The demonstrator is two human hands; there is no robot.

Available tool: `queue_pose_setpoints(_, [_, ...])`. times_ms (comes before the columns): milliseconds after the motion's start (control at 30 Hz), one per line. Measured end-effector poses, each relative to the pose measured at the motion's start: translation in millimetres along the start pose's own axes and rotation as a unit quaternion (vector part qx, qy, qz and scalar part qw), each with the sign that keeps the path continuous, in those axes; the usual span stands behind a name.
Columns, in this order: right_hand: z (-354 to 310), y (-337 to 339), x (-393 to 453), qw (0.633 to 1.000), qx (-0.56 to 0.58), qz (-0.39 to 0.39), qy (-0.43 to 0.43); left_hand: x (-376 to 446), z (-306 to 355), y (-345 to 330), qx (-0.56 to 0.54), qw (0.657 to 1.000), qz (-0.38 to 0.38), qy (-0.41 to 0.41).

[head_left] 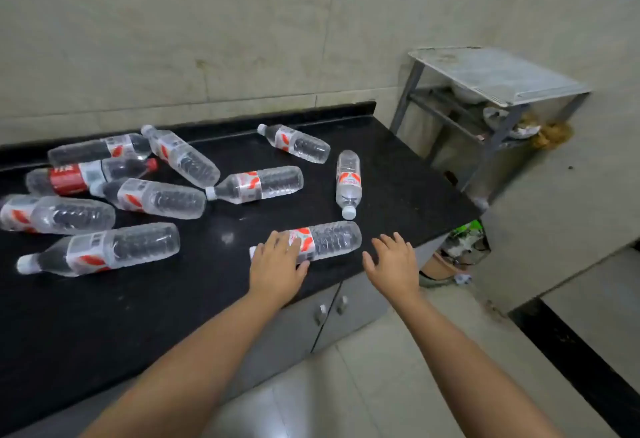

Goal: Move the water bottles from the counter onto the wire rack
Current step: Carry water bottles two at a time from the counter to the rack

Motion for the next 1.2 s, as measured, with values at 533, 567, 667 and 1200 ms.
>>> queue_pose_setpoints(533, [2.9, -77.9, 240.9, 0.869, -0.146, -0.174, 0.440, 141.7, -1.8, -46.1, 0.100, 0.992, 0.078, 0.008])
queue_pose_setpoints(567, [-1.2, -82.7, 246.4, 0.853, -0.143, -0.181, 0.469, 146.4, -4.3, -45.3, 0.104, 0.992, 0.063, 0.023])
queue_pose_setpoints(667, [-23.0, -94.3, 257.0, 0.809, -0.129, -0.200, 0.537, 146.4, -13.1, -40.4, 0.083, 0.985, 0.096, 0.120])
queue_pose_setpoints(1200, [-47.6, -111.6, 253.3, 0.877, -0.120, -0.234, 0.402, 146.2, -29.2, -53.2, -0.299, 0.817, 0.047, 0.491])
Point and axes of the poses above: each hand's wrist, its own x-axis towards the middle knuckle, its own y-axis out of the back of the hand, z = x × y, the point moved 7 cm from there along x, towards the middle knuckle, and after that the axes turned 8 degrees about z, right-handed, at the moved point
